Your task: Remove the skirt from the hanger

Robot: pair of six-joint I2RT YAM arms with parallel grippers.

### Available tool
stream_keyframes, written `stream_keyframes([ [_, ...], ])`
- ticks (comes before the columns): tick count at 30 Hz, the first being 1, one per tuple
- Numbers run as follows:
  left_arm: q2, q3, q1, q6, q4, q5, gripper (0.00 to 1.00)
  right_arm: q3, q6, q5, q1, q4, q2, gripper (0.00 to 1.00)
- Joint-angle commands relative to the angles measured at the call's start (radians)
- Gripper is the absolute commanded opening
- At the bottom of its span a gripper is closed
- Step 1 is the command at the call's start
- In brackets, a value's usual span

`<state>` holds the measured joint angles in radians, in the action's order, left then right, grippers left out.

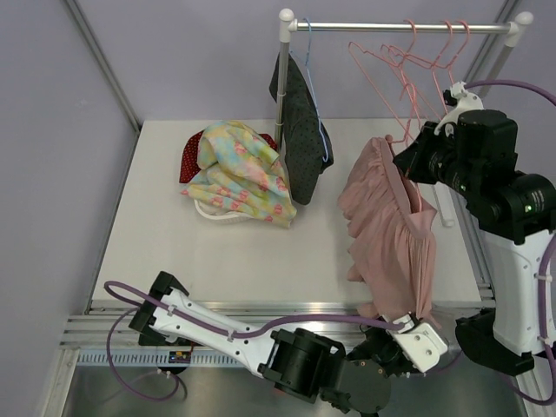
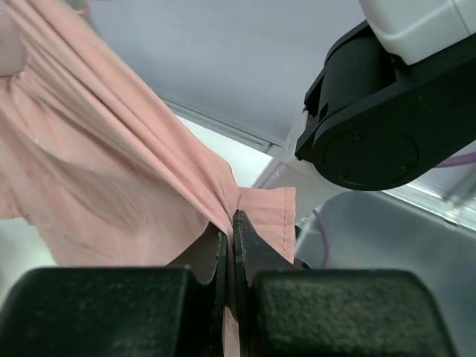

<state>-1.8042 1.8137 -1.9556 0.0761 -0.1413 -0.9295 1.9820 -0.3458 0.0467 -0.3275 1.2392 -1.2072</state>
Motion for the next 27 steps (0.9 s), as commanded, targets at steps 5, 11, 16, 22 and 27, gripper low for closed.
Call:
stream_keyframes([
  [5,-0.044,0.186,-0.453,-0.021,-0.124,0.041,0.0,0.237,0.077,0.188,0.034,-0.474,-0.297,0.0],
  [11,-0.063,0.251,-0.502,0.011,-0.201,-0.046,0.0,0.325,0.031,0.151,0.047,-0.488,-0.411,0.0],
  [16,0.06,0.021,-0.451,0.098,-0.127,-0.06,0.0,0.296,-0.018,0.088,0.047,-0.458,-0.347,0.0],
  [22,0.222,-0.284,-0.353,0.079,0.025,-0.117,0.03,0.097,-0.056,0.018,0.047,-0.437,-0.099,0.0],
  [27,0.377,-0.359,-0.306,-0.132,0.137,-0.192,0.99,-0.046,-0.099,-0.042,0.047,-0.412,0.099,0.0],
])
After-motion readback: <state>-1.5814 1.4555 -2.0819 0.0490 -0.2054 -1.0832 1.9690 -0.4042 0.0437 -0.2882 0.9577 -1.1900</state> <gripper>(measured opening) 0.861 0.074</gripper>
